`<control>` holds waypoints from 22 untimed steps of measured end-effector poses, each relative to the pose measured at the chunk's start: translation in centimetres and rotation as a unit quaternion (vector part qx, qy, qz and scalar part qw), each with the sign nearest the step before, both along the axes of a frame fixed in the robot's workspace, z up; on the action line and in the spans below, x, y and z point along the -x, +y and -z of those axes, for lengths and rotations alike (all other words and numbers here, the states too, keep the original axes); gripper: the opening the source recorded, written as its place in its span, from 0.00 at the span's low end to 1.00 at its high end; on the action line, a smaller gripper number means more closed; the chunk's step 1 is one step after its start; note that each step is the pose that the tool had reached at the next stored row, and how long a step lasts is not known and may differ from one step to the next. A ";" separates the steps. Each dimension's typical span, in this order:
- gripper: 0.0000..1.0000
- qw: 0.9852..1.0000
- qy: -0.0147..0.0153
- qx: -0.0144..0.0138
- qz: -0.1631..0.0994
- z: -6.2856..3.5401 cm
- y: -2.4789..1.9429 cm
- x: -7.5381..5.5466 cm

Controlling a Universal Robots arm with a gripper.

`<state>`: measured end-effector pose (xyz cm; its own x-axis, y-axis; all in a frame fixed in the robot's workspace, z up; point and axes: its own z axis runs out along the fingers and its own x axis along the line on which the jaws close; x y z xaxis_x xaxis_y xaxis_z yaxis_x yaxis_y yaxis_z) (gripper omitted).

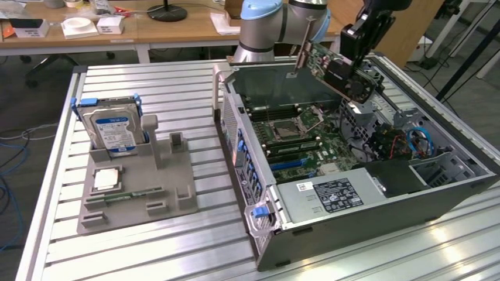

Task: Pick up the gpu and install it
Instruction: 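Insert the gpu into the slot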

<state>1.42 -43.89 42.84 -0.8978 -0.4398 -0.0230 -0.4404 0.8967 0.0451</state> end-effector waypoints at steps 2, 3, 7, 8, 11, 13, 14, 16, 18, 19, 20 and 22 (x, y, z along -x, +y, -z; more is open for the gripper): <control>0.26 1.000 0.000 0.000 -0.005 0.00 0.00 0.0; 0.26 1.000 0.000 0.000 -0.008 0.00 0.00 0.0; 0.26 1.000 0.000 0.000 -0.021 0.00 0.00 0.0; 0.26 1.000 0.000 0.000 -0.024 0.00 0.00 0.0; 0.26 0.999 0.000 0.000 -0.035 0.00 0.00 0.0; 0.26 0.999 0.000 0.000 -0.042 0.00 0.00 0.0; 0.26 0.999 0.000 0.000 -0.046 0.00 0.00 0.0; 0.26 0.999 0.000 0.000 -0.054 0.00 0.00 0.0; 0.26 0.998 0.000 0.000 -0.063 0.00 0.00 0.0; 0.26 0.998 0.000 0.000 -0.067 0.00 0.00 0.0; 0.26 0.997 0.000 0.000 -0.071 0.00 0.00 0.0; 0.26 0.997 0.000 0.000 -0.079 0.00 0.00 0.0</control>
<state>1.42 -43.89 42.84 -0.8178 -0.5750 -0.0230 -0.5754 0.8166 0.0451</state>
